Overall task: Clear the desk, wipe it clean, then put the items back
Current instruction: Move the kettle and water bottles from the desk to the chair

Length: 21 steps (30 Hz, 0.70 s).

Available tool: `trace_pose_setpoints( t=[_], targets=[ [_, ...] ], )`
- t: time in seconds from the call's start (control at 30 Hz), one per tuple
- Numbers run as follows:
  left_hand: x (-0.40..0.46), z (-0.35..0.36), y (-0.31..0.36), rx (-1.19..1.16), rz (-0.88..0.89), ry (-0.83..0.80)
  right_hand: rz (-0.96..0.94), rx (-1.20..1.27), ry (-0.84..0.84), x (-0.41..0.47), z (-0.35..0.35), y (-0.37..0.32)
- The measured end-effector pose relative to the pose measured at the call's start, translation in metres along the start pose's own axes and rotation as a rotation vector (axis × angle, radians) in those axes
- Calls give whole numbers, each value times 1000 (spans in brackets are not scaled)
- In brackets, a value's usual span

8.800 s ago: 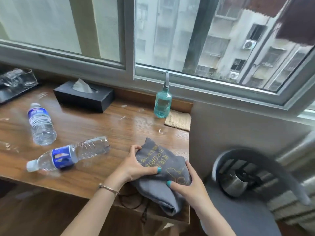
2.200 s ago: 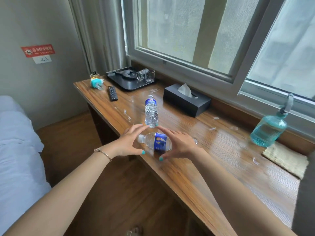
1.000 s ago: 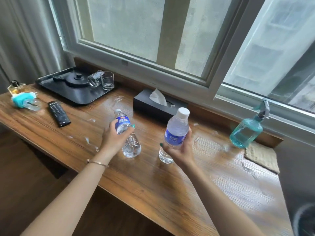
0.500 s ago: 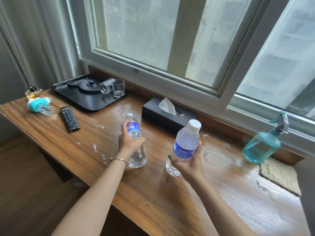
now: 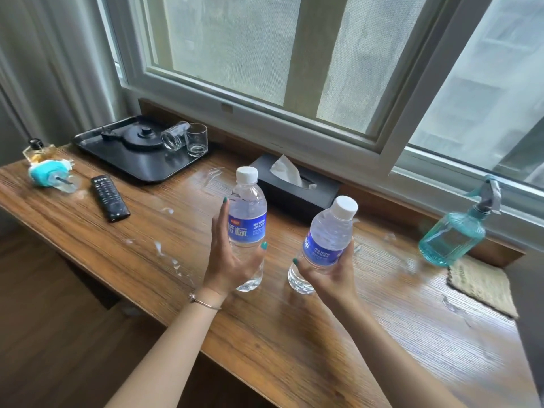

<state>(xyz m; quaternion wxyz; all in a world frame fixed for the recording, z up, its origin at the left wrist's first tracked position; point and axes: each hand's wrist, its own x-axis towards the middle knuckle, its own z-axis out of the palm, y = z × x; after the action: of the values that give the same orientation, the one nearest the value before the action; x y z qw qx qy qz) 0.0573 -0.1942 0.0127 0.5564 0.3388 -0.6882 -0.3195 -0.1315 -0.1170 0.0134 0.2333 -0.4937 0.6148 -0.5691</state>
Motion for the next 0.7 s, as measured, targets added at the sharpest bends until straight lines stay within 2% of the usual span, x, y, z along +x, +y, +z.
trace_pose_setpoints(
  t=[0.07,0.2,0.3,0.53,0.7],
  targets=[
    [-2,-8,0,-64,-43,-58,22,4,10,-1,0,2],
    [-4,-11,0,15,-125,-198,71,-41,-19,-4,3,-1],
    [1,-6,-4,-14,-180,-231,114,-46,-37,-4,3,-7],
    [11,17,-1,-232,-308,-340,82,-129,-14,-8,1,-17],
    [-36,42,39,-393,-332,-519,178,-71,103,-80,-50,-23]
  ],
)
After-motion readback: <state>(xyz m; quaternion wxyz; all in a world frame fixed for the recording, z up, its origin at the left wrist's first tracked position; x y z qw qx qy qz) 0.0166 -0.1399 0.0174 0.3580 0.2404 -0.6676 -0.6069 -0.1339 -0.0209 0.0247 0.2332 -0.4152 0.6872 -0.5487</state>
